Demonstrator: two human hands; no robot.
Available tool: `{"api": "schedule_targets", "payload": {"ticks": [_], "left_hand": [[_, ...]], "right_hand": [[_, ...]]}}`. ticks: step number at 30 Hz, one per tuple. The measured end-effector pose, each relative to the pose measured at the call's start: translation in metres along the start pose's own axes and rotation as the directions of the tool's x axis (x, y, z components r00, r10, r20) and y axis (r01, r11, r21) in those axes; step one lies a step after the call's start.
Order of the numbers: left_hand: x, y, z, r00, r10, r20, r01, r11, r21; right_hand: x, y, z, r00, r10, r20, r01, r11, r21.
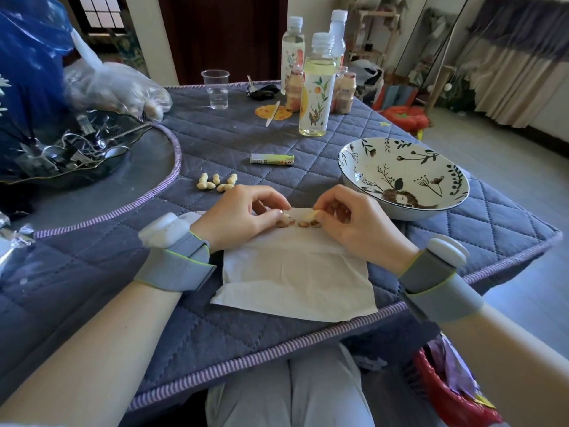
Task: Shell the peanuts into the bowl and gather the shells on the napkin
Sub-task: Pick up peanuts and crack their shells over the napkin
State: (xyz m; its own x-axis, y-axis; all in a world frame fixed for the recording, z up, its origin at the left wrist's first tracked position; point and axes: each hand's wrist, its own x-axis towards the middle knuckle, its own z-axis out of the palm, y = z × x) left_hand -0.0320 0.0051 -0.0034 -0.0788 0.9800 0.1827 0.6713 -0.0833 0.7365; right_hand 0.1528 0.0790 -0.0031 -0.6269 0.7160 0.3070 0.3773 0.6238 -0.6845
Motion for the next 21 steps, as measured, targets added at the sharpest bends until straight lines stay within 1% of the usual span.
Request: {"api": "schedule_targets", "payload": {"ticks": [3,4,5,7,10,12,14,16,18,21], "left_hand": [[0.0,-0.001,0.001,1.0,-0.021,-0.009,0.021,0.999,-0.025],[0.0,-0.001,0.001,1.0,-0.028,-0.011,0.028,0.999,-0.044],[0.0,-0.001,0.001,0.999,-0.035,-0.014,0.034,0.997,-0.07],[0.0,-0.001,0.0,0.999,-0.043,-0.02,0.041,0.994,-0.105],[0.001,-0.001,-0.001,0.998,-0.033,-0.054,0.026,0.993,-0.119],[0.002,-0.002,-0.001,0.99,-0.012,-0.142,0.009,1.0,-0.021],[0.004,-0.005,-0.001,0.979,-0.01,-0.206,0.047,0.983,0.177],[0.004,-0.009,-0.001,0.981,-0.045,-0.189,0.109,0.933,0.344],[0.004,-0.012,-0.003,0.984,-0.091,-0.152,0.144,0.909,0.391],[0.004,-0.01,-0.003,0.986,-0.085,-0.146,0.136,0.912,0.387]], "right_hand": [[-0.006,-0.002,-0.002,0.989,-0.047,0.139,0.055,0.997,-0.057],[-0.006,-0.003,-0.002,0.986,-0.05,0.161,0.062,0.996,-0.071],[-0.006,-0.003,-0.001,0.987,-0.046,0.156,0.058,0.995,-0.079],[-0.002,-0.003,0.0,0.996,-0.035,0.084,0.044,0.993,-0.107],[0.006,-0.003,0.004,1.0,-0.024,-0.007,0.022,0.98,-0.199],[0.01,-0.002,0.006,1.0,-0.003,0.001,0.003,0.957,-0.29],[0.013,-0.002,0.008,0.996,0.055,0.07,-0.019,0.898,-0.44],[0.016,-0.003,0.009,0.982,0.133,0.132,-0.038,0.832,-0.554],[0.018,-0.005,0.009,0.977,0.157,0.147,-0.045,0.817,-0.575],[0.019,-0.005,0.008,0.981,0.143,0.131,-0.05,0.841,-0.539]]}}
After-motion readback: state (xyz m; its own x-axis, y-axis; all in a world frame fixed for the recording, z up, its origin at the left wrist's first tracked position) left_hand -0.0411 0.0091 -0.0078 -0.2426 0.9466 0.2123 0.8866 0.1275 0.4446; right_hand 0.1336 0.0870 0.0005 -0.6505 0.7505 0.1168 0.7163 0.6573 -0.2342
